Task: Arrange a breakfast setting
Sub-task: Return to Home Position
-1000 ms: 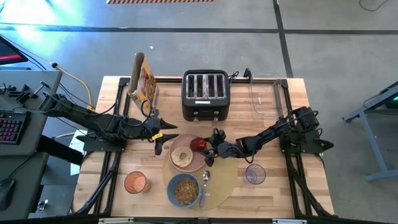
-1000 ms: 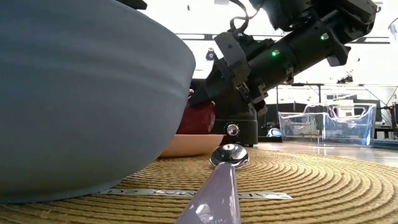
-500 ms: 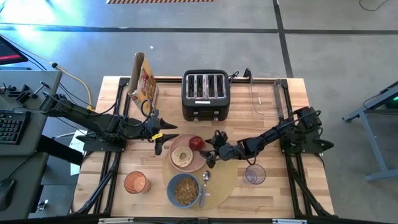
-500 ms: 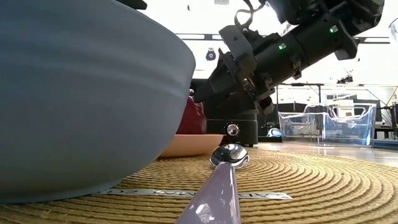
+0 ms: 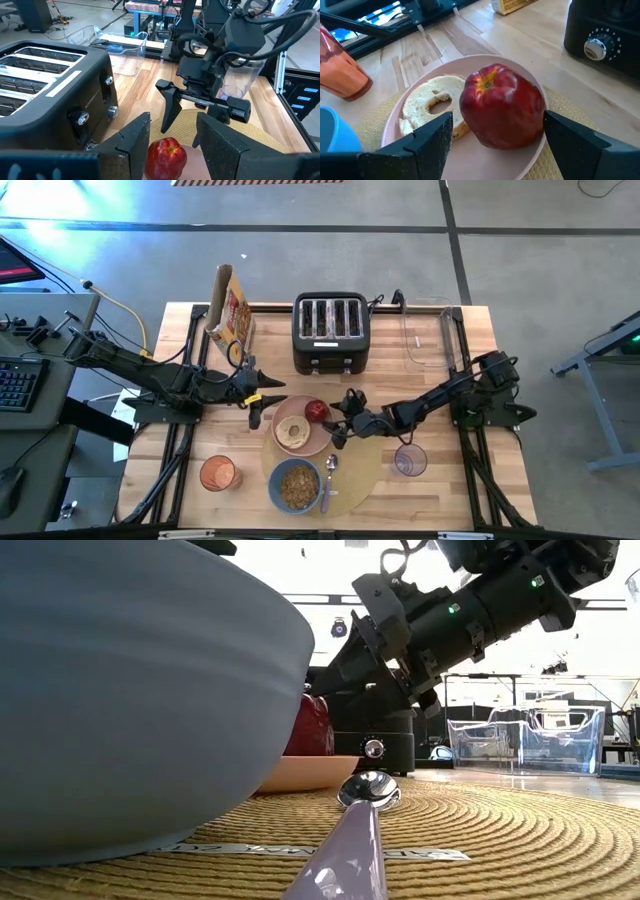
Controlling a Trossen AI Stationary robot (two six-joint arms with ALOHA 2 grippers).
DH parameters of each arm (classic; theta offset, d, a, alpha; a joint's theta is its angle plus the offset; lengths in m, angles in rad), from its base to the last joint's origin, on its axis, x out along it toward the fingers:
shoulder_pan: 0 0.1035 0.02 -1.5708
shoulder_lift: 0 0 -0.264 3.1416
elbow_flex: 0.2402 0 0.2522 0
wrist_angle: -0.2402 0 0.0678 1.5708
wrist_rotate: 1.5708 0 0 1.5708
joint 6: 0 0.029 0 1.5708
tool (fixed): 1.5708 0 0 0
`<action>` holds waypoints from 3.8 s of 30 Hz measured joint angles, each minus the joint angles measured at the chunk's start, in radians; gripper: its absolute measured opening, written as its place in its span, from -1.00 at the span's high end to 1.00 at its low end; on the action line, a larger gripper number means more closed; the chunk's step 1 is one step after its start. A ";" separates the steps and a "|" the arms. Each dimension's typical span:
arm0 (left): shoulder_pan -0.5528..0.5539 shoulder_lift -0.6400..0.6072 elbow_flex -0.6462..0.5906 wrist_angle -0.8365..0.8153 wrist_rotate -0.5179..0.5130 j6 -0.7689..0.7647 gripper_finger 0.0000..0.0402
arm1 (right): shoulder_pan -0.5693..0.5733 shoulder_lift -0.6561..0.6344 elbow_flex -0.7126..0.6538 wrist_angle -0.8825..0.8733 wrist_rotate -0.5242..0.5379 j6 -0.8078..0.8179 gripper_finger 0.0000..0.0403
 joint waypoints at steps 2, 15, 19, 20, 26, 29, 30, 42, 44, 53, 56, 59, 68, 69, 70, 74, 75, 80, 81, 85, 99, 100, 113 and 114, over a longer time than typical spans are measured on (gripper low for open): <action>0.000 0.000 0.000 0.000 0.000 0.000 0.25 | 0.000 -0.007 0.000 -0.001 0.001 -0.013 -0.43; 0.000 0.000 0.000 0.000 0.000 0.000 0.25 | -0.002 -0.070 0.000 -0.028 0.029 -0.046 -0.43; 0.000 0.000 0.000 0.000 0.000 0.000 0.25 | -0.002 -0.134 0.000 -0.069 0.036 -0.087 -0.43; 0.000 0.000 0.000 0.000 0.000 0.000 0.25 | -0.003 -0.156 0.000 -0.090 0.031 -0.108 -0.43; 0.000 0.000 0.000 0.000 0.000 0.000 0.25 | -0.059 -0.287 0.000 -0.218 -0.147 -0.266 -0.43; 0.000 0.000 0.000 0.000 0.000 0.000 0.25 | -0.105 -0.357 0.000 -0.268 -0.288 -0.368 -0.43; 0.000 0.000 0.000 0.000 0.000 0.000 0.25 | -0.119 -0.384 0.000 -0.291 -0.310 -0.397 -0.43; 0.000 0.000 0.000 0.000 0.000 0.000 0.25 | -0.218 -0.792 -0.223 -0.360 -0.392 -0.650 -0.42; 0.000 0.000 0.000 0.000 0.000 0.000 0.25 | -0.238 -0.881 -0.352 -0.245 -0.392 -0.613 -0.42; 0.000 0.000 0.000 0.000 0.000 0.000 0.25 | -0.249 -1.313 -0.642 -0.121 -0.398 -0.578 -0.42; 0.000 0.000 0.000 0.000 0.000 0.000 0.25 | -0.249 -1.437 -0.700 -0.122 -0.400 -0.593 -0.42; 0.000 0.000 0.000 0.000 0.000 0.000 0.25 | -0.249 -1.542 -0.748 -0.122 -0.418 -0.604 -0.42; 0.000 0.000 0.000 0.000 0.000 0.000 0.25 | -0.249 -1.695 -0.809 -0.210 -0.420 -0.573 -0.42; 0.000 0.000 0.000 0.000 0.000 0.000 0.25 | -0.249 -1.695 -0.809 -0.218 -0.419 -0.566 -0.42; 0.000 0.000 0.000 0.000 0.000 0.000 0.25 | -0.249 -1.695 -0.809 -0.226 -0.419 -0.560 -0.42; 0.000 0.000 0.000 0.000 0.000 0.000 0.25 | -0.249 -1.694 -0.809 -0.310 -0.419 -0.551 -0.42; 0.000 0.000 0.000 0.000 0.000 0.000 0.25 | -0.249 -1.694 -0.809 -0.328 -0.419 -0.551 -0.42; 0.000 0.000 0.000 0.000 0.000 0.000 0.25 | -0.249 -1.694 -0.809 -0.365 -0.419 -0.542 -0.42; 0.000 0.000 0.000 0.000 0.000 0.000 0.25 | -0.249 -1.694 -0.809 -0.364 -0.418 -0.543 -0.42; 0.000 0.000 0.000 0.000 0.000 0.000 0.25 | -0.249 -1.694 -0.809 -0.364 -0.397 -0.543 -0.42; -0.006 -0.092 -0.072 0.011 0.014 0.000 0.25 | -0.249 -1.694 -0.809 -0.364 -0.390 -0.543 -0.42; -0.004 -0.126 -0.098 0.009 0.021 0.000 0.25 | -0.249 -1.694 -0.809 -0.364 -0.390 -0.543 -0.42; 0.081 -0.475 -0.426 -0.020 0.026 0.000 0.25 | -0.249 -1.693 -0.809 -0.371 -0.390 -0.543 -0.42; 0.082 -0.494 -0.437 -0.034 0.026 0.000 0.25 | -0.249 -1.693 -0.809 -0.371 -0.390 -0.543 -0.42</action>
